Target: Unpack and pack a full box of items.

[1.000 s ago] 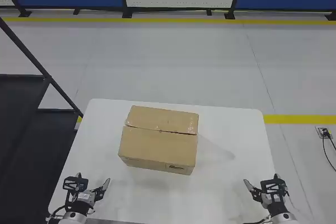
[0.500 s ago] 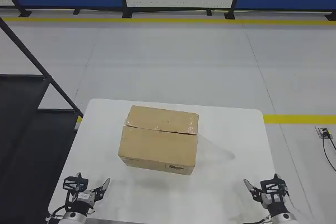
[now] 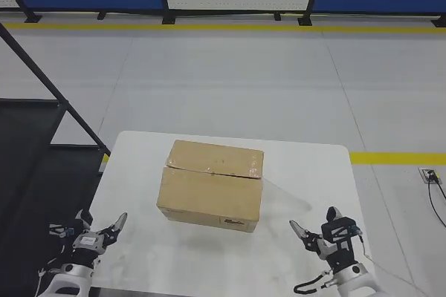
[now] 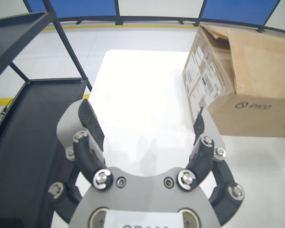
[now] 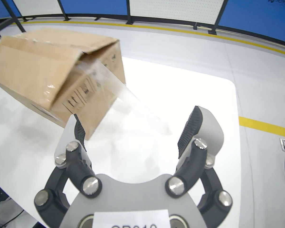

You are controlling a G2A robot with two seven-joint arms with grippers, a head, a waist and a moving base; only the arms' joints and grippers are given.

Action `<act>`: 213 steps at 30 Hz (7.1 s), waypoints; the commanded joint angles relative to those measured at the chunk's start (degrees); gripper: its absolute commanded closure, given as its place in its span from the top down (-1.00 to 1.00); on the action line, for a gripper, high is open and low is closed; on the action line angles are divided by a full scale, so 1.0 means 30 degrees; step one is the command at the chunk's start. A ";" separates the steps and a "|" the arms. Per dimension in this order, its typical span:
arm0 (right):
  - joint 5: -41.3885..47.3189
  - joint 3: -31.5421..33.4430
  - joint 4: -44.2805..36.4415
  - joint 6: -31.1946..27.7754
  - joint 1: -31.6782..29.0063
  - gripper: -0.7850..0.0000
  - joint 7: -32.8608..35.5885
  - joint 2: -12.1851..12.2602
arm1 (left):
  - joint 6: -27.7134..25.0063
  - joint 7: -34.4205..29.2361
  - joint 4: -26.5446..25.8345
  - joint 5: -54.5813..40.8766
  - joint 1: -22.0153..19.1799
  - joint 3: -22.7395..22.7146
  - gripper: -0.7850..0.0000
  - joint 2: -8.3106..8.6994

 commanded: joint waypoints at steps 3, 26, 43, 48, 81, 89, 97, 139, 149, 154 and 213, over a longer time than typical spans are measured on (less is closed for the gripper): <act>0.0178 -0.1342 -0.0472 0.0538 0.0935 1.00 0.1116 -0.0168 | -0.1314 -0.0555 0.0370 -0.0810 -0.0635 -0.0321 1.00 0.0080; 0.9304 -0.3359 0.5734 -0.2714 0.8449 1.00 0.4218 -0.0882 | -0.1730 -0.2488 0.2074 -0.3033 -0.5111 0.1374 1.00 -0.0022; 1.8338 -0.3606 1.0296 -0.8882 1.2173 1.00 0.9367 -0.0997 | -0.1778 -0.2054 0.3151 -0.3235 -0.6461 0.2691 1.00 -0.0168; 2.0991 -0.3185 0.9750 -1.1200 1.1951 1.00 1.1750 -0.0745 | -0.1914 -0.2354 0.3102 -0.3616 -0.6596 0.2729 1.00 -0.0172; 2.1849 -0.2308 0.6060 -1.1677 0.8536 1.00 1.5577 0.0700 | -1.0609 -0.3782 0.3823 0.1724 -0.5548 0.3431 1.00 0.0757; 2.8270 -0.3072 0.7602 -0.2970 0.9959 1.00 1.2423 0.0226 | -1.0096 -0.3061 0.3975 0.1972 -0.5633 0.3979 1.00 0.0755; 2.8496 -0.3092 0.7774 -0.2612 1.0141 1.00 1.2404 0.0208 | -0.9713 -0.2717 0.4022 0.2008 -0.5896 0.4421 1.00 0.0759; 2.8555 -0.8623 1.3963 0.0802 1.8295 1.00 -0.0520 -0.2533 | -0.8804 -0.2125 0.3790 0.2064 -0.6464 0.5965 1.00 0.0833; 2.8003 -0.9449 1.5299 0.0494 1.9512 1.00 -0.0966 -0.2980 | -0.8836 -0.2127 0.3902 0.1870 -0.6405 0.5918 1.00 0.0898; 2.8003 -0.9449 1.5299 0.0494 1.9512 1.00 -0.0966 -0.2980 | -0.8863 -0.2264 0.4128 0.1759 -0.6748 0.6248 1.00 0.0875; 3.0543 -1.1737 3.2799 -0.2052 2.7700 1.00 -0.0644 -0.8981 | -0.8143 -0.1466 0.3432 0.1604 -0.5328 0.6014 1.00 0.1155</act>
